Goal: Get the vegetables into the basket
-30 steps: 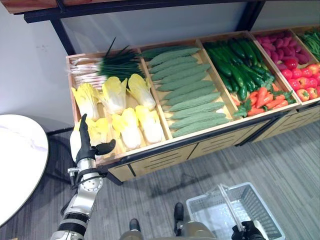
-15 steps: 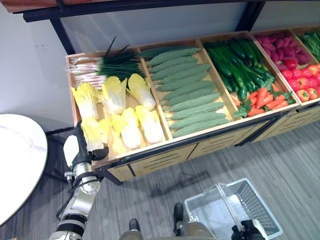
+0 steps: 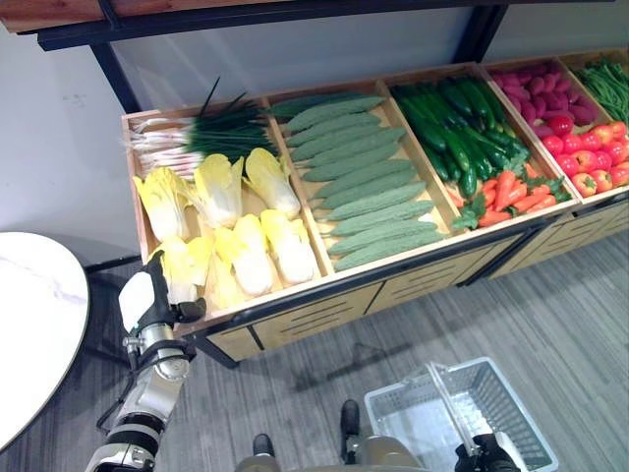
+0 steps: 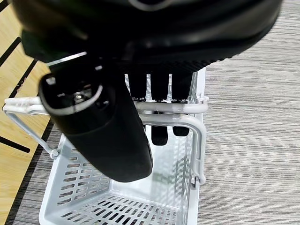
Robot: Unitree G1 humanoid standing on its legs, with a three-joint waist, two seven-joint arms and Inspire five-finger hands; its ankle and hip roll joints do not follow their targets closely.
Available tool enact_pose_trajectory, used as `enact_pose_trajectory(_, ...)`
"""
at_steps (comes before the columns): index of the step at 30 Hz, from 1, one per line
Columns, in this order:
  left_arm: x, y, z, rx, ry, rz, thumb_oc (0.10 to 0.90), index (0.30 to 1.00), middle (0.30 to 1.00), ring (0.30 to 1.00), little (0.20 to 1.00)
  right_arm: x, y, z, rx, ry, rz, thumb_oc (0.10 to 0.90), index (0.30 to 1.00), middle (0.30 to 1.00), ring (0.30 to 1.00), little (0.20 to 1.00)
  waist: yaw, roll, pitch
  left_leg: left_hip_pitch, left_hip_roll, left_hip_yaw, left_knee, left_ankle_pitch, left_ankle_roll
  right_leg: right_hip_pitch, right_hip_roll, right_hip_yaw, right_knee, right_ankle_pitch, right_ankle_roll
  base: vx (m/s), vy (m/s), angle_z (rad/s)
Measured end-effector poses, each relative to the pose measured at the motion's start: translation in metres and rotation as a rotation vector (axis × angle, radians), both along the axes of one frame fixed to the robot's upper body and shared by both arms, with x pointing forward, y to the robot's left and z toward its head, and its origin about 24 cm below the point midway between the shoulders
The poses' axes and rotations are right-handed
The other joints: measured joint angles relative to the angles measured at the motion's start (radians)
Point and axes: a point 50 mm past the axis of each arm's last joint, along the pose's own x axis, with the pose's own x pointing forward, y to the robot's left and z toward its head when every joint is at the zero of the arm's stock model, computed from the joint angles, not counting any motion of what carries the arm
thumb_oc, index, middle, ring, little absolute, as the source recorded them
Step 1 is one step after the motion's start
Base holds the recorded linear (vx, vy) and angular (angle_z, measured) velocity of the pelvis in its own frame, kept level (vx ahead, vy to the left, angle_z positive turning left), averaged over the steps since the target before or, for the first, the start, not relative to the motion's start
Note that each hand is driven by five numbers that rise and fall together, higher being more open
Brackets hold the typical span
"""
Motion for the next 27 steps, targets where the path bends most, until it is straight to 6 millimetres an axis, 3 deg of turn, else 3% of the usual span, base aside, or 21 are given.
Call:
enact_pose_trajectory(1, 0.000, 0.000, 0.001, 0.021, 0.002, -0.013, 0.582, 0.555, 0.555, 0.555, 0.555, 0.000, 0.000, 0.000, 0.000, 0.000, 0.001, 0.400, 0.300, 0.300, 0.300, 0.300, 0.001, 0.000, -0.001, 0.000, 0.000, 0.000, 0.000, 0.000, 0.000, 0.000, 0.000, 0.000, 0.000, 0.000, 0.000, 0.00, 0.000, 0.00)
enact_pose_trajectory(2, 0.001, 0.000, 0.002, 0.049, 0.009, -0.024, 0.400, 0.300, 0.300, 0.300, 0.300, 0.001, 0.000, 0.000, 0.000, -0.002, 0.001, 0.400, 0.300, 0.300, 0.300, 0.300, 0.004, 0.001, -0.004, 0.000, 0.000, 0.000, 0.000, 0.000, 0.000, 0.000, 0.000, 0.000, 0.000, 0.000, 0.000, 0.00, 0.000, 0.00)
enact_pose_trajectory(8, 0.002, -0.010, -0.004, 0.151, 0.081, -0.112, 0.400, 0.300, 0.300, 0.300, 0.300, 0.003, 0.000, 0.000, 0.001, -0.009, 0.005, 0.400, 0.300, 0.300, 0.300, 0.300, -0.002, 0.001, -0.007, 0.000, 0.000, 0.000, 0.000, 0.000, 0.000, 0.000, 0.000, 0.001, 0.000, 0.001, 0.001, 0.00, 0.000, 0.00)
enact_pose_trajectory(15, 0.005, -0.003, 0.002, 0.152, 0.057, -0.070, 0.400, 0.300, 0.300, 0.300, 0.300, 0.002, 0.000, 0.000, 0.001, -0.007, 0.005, 0.400, 0.300, 0.300, 0.300, 0.300, -0.003, 0.001, -0.013, 0.006, -0.001, 0.003, 0.000, 0.000, 0.000, 0.004, 0.000, 0.003, 0.000, 0.010, -0.010, 0.00, 0.000, 0.00)
enact_pose_trajectory(20, 0.007, -0.010, 0.016, 0.130, -0.030, -0.087, 0.400, 0.300, 0.300, 0.300, 0.300, 0.000, 0.000, 0.000, 0.000, 0.001, 0.004, 0.400, 0.300, 0.300, 0.300, 0.300, 0.001, 0.002, -0.017, 0.009, -0.001, 0.000, 0.000, 0.000, 0.000, 0.009, -0.001, 0.000, 0.000, 0.010, -0.010, 0.00, 0.000, 0.00)
enact_pose_trajectory(23, 0.004, -0.017, 0.026, -0.075, -0.177, -0.024, 0.400, 0.300, 0.300, 0.300, 0.300, 0.000, 0.001, 0.000, 0.002, 0.003, 0.006, 0.400, 0.300, 0.300, 0.300, 0.300, 0.003, 0.000, -0.020, 0.013, -0.001, -0.002, 0.000, 0.000, 0.000, 0.014, -0.001, -0.002, 0.000, 0.005, -0.003, -0.02, 0.005, 0.02)
enact_pose_trajectory(25, 0.005, -0.029, 0.044, -0.404, -0.393, 0.021, 0.400, 0.300, 0.300, 0.300, 0.300, -0.001, 0.001, 0.000, 0.002, 0.005, 0.005, 0.400, 0.300, 0.300, 0.300, 0.300, 0.004, 0.000, -0.020, 0.011, -0.002, -0.006, 0.000, 0.000, 0.000, 0.014, -0.004, -0.006, 0.000, 0.004, -0.002, -0.01, 0.022, 0.05)
enact_pose_trajectory(27, 0.006, -0.034, 0.050, -0.554, -0.465, -0.005, 0.400, 0.300, 0.300, 0.300, 0.300, -0.002, 0.001, -0.001, 0.002, 0.009, 0.003, 0.400, 0.300, 0.300, 0.300, 0.300, 0.004, 0.001, -0.020, 0.011, -0.002, -0.006, 0.000, 0.000, 0.000, 0.014, -0.004, -0.006, 0.000, 0.004, -0.002, -0.01, 0.016, 0.01)
